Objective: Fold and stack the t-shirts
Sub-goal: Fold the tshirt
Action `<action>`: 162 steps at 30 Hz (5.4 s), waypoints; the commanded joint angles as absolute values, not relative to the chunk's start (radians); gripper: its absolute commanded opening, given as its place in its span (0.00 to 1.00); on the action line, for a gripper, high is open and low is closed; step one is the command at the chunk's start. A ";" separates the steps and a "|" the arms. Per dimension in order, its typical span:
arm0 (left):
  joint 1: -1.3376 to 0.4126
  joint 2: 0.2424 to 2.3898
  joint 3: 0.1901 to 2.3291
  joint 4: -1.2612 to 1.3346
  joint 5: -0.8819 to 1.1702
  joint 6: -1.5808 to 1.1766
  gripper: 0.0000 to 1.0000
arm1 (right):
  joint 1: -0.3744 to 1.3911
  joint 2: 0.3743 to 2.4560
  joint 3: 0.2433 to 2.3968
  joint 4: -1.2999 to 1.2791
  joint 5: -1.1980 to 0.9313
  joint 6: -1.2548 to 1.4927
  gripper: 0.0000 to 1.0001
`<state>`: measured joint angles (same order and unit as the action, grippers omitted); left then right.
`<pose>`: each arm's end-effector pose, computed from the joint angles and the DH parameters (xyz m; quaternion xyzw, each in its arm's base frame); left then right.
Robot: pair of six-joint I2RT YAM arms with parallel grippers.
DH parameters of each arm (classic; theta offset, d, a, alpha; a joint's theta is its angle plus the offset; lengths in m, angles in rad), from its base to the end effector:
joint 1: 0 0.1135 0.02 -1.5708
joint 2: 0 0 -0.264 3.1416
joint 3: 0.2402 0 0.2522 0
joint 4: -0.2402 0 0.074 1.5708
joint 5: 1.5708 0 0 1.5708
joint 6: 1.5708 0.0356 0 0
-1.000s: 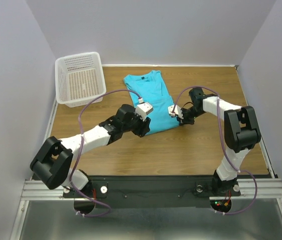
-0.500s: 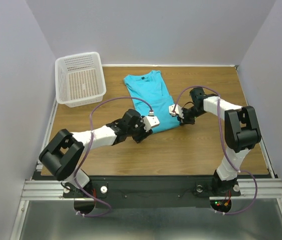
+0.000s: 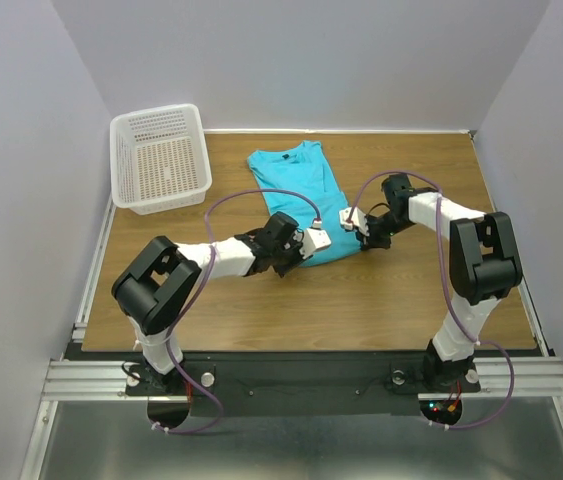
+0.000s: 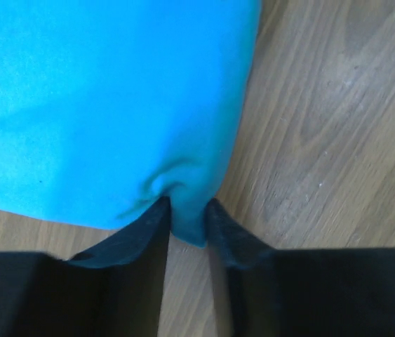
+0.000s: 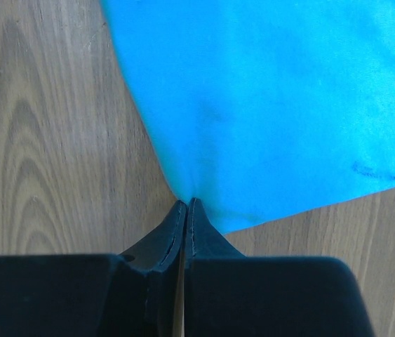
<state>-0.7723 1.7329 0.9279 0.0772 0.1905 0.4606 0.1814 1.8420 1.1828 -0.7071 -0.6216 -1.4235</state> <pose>0.2510 -0.2539 0.1666 0.5569 0.7186 -0.1490 0.3889 0.3327 0.0821 0.1644 -0.7027 0.6358 0.1909 0.2561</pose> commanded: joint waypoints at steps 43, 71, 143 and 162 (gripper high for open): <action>-0.778 1.718 0.933 0.012 0.247 0.430 0.00 | 0.147 1.838 1.124 -0.730 -0.560 -1.427 0.40; -0.778 1.594 0.920 0.008 0.290 0.405 0.00 | 0.149 1.707 1.131 -0.706 -0.692 -1.260 0.00; -0.437 1.698 1.186 -0.041 0.371 0.311 0.00 | 0.186 2.082 1.893 -0.701 -0.744 -0.701 0.01; -0.422 1.752 1.226 -0.038 0.324 0.310 0.00 | 0.192 2.155 1.928 -0.644 -0.716 -0.649 0.01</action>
<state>-0.4328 1.7561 1.1732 -0.0505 0.3389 0.3019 0.1852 2.1548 1.8729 -0.7002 -0.7296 -0.6720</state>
